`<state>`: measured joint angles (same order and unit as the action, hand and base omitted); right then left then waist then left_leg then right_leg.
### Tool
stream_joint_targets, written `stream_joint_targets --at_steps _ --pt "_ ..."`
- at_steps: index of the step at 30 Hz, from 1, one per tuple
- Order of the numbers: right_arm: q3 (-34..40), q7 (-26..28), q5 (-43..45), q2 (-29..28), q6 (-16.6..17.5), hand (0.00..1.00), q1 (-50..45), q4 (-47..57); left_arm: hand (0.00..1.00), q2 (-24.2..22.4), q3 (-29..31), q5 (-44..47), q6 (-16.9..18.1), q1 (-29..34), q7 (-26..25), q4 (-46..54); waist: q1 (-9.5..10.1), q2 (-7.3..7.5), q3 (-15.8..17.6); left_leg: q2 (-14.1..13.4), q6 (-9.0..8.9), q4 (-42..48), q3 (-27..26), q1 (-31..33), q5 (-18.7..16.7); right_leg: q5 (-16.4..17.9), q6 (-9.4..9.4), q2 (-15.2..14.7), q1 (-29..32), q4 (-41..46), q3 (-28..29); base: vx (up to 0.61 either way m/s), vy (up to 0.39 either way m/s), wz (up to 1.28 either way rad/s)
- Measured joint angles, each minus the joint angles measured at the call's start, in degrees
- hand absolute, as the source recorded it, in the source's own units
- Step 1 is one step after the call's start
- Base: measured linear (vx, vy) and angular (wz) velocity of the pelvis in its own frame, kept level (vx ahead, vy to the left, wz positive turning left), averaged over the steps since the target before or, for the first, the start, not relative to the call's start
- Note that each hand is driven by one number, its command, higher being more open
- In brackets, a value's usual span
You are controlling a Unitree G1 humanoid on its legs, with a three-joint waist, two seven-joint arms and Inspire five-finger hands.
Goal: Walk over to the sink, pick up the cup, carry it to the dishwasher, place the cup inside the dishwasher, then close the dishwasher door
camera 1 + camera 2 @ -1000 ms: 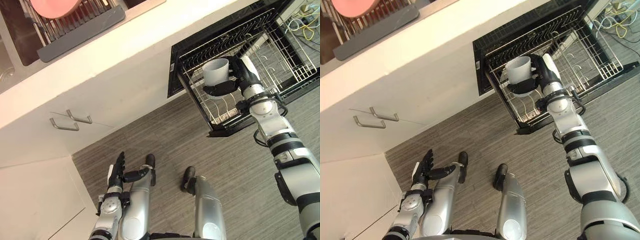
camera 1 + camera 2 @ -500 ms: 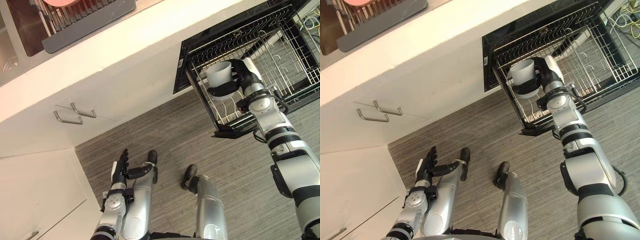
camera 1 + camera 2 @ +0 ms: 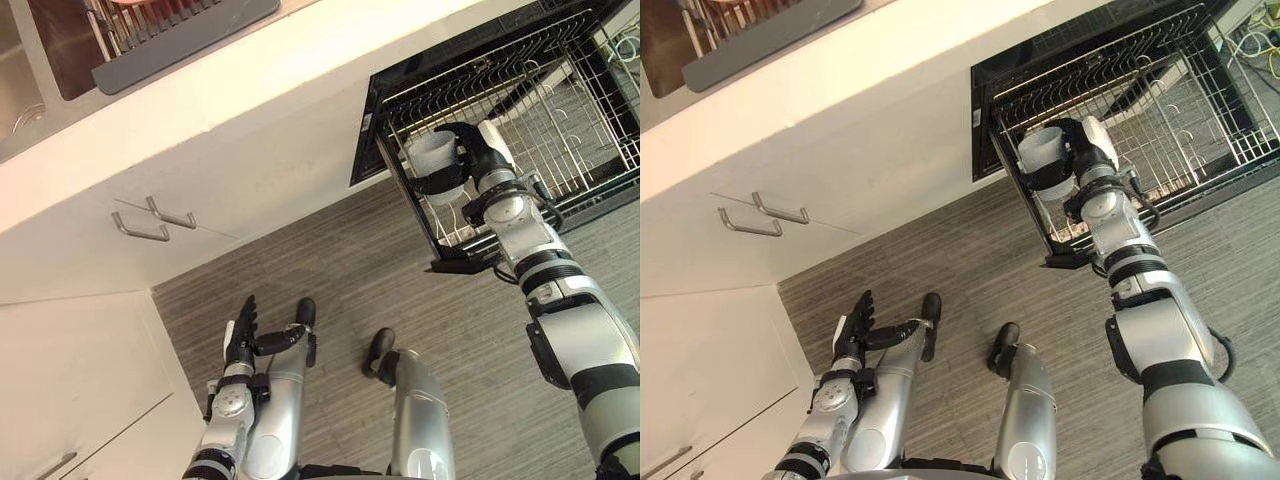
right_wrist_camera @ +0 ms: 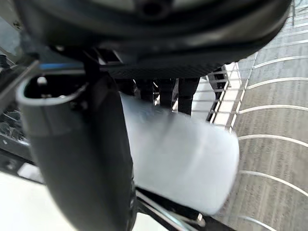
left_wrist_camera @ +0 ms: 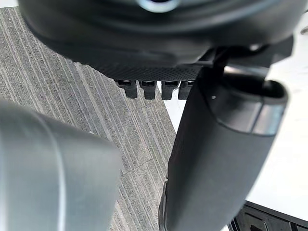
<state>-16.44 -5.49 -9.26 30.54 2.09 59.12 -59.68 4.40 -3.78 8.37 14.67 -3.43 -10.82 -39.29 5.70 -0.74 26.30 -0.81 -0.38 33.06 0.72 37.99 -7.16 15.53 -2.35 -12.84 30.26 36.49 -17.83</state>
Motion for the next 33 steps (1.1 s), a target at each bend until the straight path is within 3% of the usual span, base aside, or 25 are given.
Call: stream_joint_targets --at_steps 12,19,26,33 --pt "5.14 -2.69 -1.11 -3.16 -1.89 1.0 -0.06 0.76 1.0 -1.2 1.14 0.03 -0.16 -0.53 -1.12 -0.22 -0.41 0.13 -0.09 -0.23 -0.1 0.05 -0.75 -0.99 0.06 -0.35 0.01 -0.02 -0.51 -0.07 0.64 -0.01 -0.005 -0.03" --pt "10.11 -7.75 -1.2 -5.71 -2.05 1.0 -6.99 18.72 1.0 -0.51 0.87 0.69 -0.6 -1.18 -2.02 -3.45 -2.03 0.87 -0.14 -0.16 0.14 -2.63 -2.1 -6.42 0.56 -1.07 -0.32 0.08 -4.58 -1.95 2.0 -0.03 -0.017 -0.08" --pt "17.0 -10.49 -2.34 -9.49 -1.81 1.0 -23.88 39.38 1.0 1.58 -0.53 0.59 -1.34 0.0 -2.35 -4.25 -3.7 3.57 -0.17 -0.01 0.22 -8.44 -3.31 -13.9 1.84 -2.52 -0.66 0.71 -10.74 -6.82 2.79 0.03 -0.018 -0.09" --pt "18.84 -10.17 -4.43 -19.97 -0.47 1.0 -48.0 57.3 1.0 2.2 -1.47 -1.94 -2.26 1.97 -1.23 -5.63 -5.72 5.92 -1.97 -0.05 -0.04 -19.15 -4.86 -22.96 5.12 -5.46 -0.89 2.38 -18.03 -15.9 3.27 0.08 -0.001 -0.1"
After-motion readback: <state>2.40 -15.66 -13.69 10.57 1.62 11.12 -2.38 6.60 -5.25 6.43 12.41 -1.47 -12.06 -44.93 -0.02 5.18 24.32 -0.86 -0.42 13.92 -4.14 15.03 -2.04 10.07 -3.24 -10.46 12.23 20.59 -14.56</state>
